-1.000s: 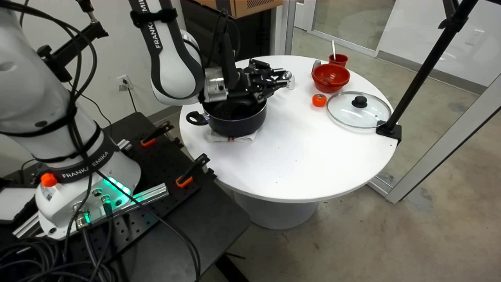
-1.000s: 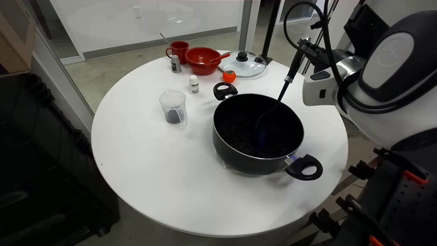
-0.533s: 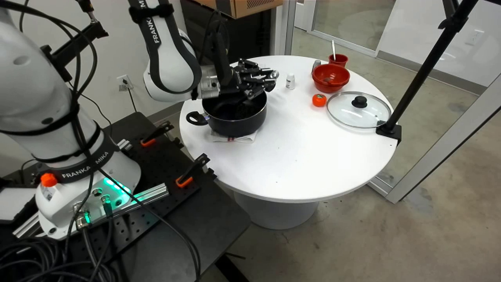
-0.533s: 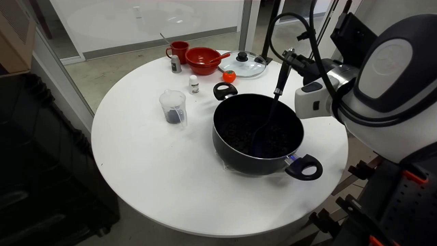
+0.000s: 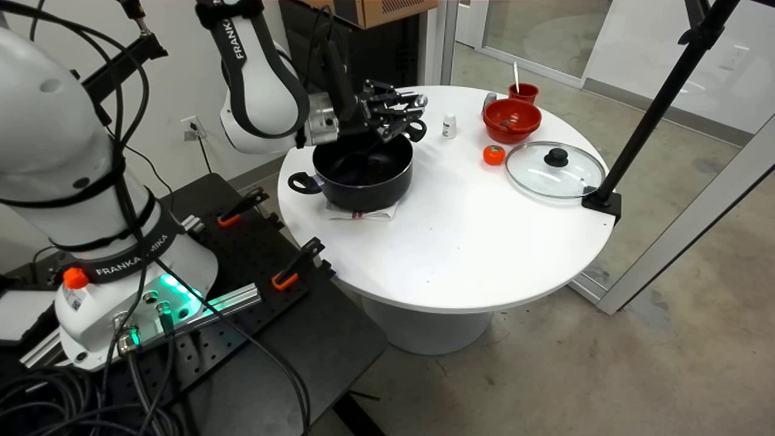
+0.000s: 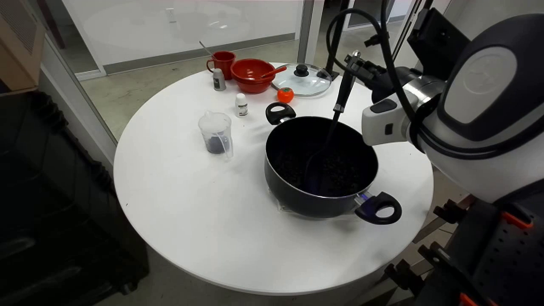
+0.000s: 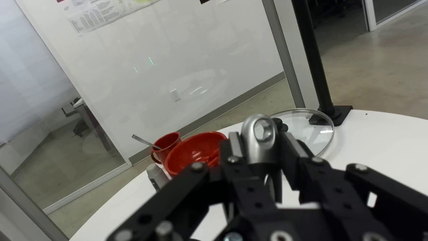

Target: Use the dishing spoon to mix in the pot

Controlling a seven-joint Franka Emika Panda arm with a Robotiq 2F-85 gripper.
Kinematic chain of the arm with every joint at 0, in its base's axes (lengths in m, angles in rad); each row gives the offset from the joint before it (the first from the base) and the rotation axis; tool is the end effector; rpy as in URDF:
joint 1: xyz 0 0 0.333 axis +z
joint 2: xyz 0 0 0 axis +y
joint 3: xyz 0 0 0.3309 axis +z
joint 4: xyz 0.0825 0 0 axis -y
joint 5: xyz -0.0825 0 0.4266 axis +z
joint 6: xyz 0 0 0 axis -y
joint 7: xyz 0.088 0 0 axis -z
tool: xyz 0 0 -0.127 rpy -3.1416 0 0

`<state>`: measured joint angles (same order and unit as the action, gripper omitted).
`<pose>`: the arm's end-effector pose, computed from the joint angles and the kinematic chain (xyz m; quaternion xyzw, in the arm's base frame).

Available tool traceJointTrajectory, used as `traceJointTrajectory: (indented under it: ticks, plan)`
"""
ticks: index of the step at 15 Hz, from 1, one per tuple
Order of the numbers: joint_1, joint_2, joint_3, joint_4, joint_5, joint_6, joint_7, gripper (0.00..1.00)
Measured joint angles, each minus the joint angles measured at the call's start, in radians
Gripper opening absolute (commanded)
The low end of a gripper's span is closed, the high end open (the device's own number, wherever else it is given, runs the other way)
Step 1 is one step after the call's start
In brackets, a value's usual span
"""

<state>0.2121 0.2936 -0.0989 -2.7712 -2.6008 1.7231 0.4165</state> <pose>0.3989 -0.0175 0.1106 0.3026 0.6661 0.0040 0.6817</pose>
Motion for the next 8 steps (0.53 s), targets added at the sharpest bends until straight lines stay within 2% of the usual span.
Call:
traceJointTrajectory:
  ticks: [8]
  plan:
    - [0.067,-0.003,-0.136,0.000,0.000,-0.045,-0.054,0.08]
